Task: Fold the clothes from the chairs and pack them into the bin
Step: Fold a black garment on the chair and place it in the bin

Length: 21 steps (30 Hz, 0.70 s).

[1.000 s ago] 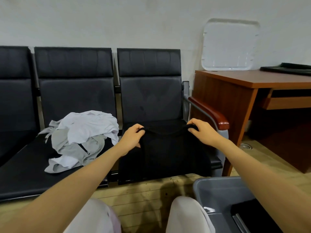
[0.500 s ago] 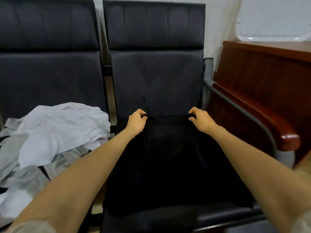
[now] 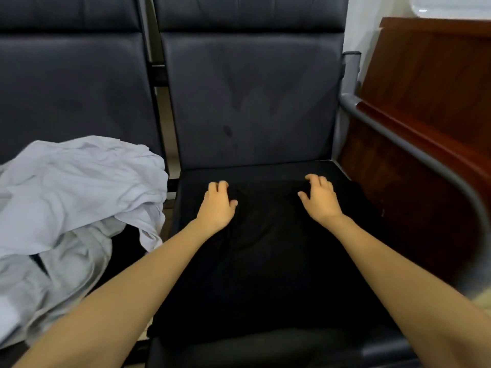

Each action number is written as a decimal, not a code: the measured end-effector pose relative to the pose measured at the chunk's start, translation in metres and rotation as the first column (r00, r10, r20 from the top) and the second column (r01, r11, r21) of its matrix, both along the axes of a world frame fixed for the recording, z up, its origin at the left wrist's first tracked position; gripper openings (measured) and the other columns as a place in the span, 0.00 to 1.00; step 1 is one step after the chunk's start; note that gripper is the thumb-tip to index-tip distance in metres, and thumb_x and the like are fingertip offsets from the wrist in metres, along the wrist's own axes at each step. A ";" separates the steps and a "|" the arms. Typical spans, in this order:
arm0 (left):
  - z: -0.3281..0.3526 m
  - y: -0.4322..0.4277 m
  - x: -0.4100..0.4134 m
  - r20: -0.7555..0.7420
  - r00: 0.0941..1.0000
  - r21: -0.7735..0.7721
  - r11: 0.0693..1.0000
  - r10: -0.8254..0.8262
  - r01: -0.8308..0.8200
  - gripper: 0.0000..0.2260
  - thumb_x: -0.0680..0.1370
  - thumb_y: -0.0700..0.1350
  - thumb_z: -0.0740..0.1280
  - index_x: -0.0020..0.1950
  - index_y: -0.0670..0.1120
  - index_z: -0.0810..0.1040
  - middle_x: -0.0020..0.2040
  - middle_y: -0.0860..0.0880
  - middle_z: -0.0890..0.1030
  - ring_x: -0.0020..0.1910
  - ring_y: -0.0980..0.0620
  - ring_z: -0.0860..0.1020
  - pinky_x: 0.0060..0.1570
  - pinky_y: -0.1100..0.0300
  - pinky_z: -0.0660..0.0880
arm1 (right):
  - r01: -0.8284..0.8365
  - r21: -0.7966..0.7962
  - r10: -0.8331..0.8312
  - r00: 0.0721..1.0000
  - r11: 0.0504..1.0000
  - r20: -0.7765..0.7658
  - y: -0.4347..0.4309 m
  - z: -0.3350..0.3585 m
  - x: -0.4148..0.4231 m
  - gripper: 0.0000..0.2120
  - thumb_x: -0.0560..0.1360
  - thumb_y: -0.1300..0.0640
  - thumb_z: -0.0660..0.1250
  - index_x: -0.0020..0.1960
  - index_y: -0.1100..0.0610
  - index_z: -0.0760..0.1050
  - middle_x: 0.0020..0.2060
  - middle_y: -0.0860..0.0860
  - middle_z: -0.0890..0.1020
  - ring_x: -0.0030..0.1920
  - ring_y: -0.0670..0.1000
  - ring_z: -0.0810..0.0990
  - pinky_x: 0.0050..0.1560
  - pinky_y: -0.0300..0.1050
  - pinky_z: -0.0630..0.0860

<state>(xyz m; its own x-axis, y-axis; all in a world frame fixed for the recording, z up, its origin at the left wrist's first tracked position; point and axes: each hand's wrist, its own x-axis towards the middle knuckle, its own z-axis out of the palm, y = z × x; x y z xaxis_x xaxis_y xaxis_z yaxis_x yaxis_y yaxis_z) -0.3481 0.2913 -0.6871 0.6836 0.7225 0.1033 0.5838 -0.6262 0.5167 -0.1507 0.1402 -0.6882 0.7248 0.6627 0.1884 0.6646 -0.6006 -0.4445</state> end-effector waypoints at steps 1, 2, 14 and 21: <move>0.003 -0.015 -0.010 -0.053 0.998 0.058 0.998 -0.033 0.037 0.20 0.81 0.48 0.63 0.70 0.42 0.65 0.68 0.42 0.65 0.64 0.42 0.69 0.61 0.52 0.69 | -0.028 -0.001 0.028 0.998 1.000 0.059 -0.008 0.004 -0.010 0.22 0.79 0.54 0.64 0.70 0.57 0.66 0.67 0.56 0.70 0.69 0.56 0.65 0.68 0.51 0.66; 0.005 -0.032 -0.021 -0.098 0.993 0.124 0.990 -0.061 0.073 0.20 0.81 0.49 0.62 0.70 0.43 0.66 0.68 0.44 0.65 0.65 0.43 0.68 0.62 0.53 0.68 | -0.061 0.004 0.060 0.992 0.998 0.107 -0.018 0.007 -0.022 0.20 0.79 0.53 0.63 0.69 0.57 0.68 0.66 0.55 0.71 0.69 0.56 0.65 0.68 0.51 0.65; 0.000 -0.169 -0.133 -0.529 0.812 -0.124 0.969 -0.247 0.214 0.27 0.82 0.61 0.42 0.78 0.54 0.40 0.78 0.53 0.36 0.76 0.51 0.34 0.73 0.43 0.34 | -0.197 -0.475 0.137 0.978 0.858 -0.160 -0.168 0.006 -0.147 0.24 0.83 0.44 0.45 0.78 0.45 0.48 0.78 0.45 0.48 0.78 0.54 0.44 0.73 0.67 0.46; 0.009 -0.185 -0.179 -0.412 0.858 -0.184 0.950 -0.306 0.251 0.29 0.82 0.60 0.52 0.79 0.52 0.48 0.79 0.50 0.41 0.78 0.49 0.41 0.74 0.46 0.40 | -0.136 -0.457 0.070 0.985 0.879 -0.158 -0.217 0.030 -0.158 0.24 0.82 0.43 0.52 0.76 0.46 0.56 0.77 0.48 0.55 0.77 0.55 0.47 0.70 0.70 0.47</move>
